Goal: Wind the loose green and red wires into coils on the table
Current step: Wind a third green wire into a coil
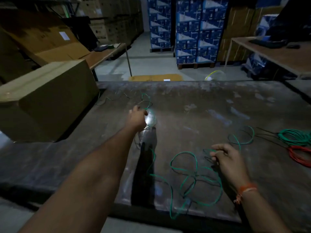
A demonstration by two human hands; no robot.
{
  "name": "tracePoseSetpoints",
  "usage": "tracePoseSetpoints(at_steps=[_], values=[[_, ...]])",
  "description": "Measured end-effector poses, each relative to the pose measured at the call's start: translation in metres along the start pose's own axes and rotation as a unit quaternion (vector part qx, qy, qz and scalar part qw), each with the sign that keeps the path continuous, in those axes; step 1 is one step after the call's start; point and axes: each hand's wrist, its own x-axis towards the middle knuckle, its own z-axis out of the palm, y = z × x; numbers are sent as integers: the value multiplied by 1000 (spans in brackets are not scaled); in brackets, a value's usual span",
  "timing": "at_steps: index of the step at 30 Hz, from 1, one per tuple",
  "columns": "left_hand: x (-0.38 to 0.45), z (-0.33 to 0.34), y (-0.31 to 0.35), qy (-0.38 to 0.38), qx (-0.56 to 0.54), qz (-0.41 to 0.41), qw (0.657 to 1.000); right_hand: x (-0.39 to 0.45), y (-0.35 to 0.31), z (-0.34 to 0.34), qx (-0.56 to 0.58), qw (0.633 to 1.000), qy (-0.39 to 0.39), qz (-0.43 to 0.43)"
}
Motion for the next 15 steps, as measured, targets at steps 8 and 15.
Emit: tracePoseSetpoints(at_steps=[8,15], values=[[73,32,-11,-136,102,76,983,-22,-2,4,33,999,-15,16],[-55,44,-8,-120,35,42,991,-70,1,-39,36,996,-61,47]])
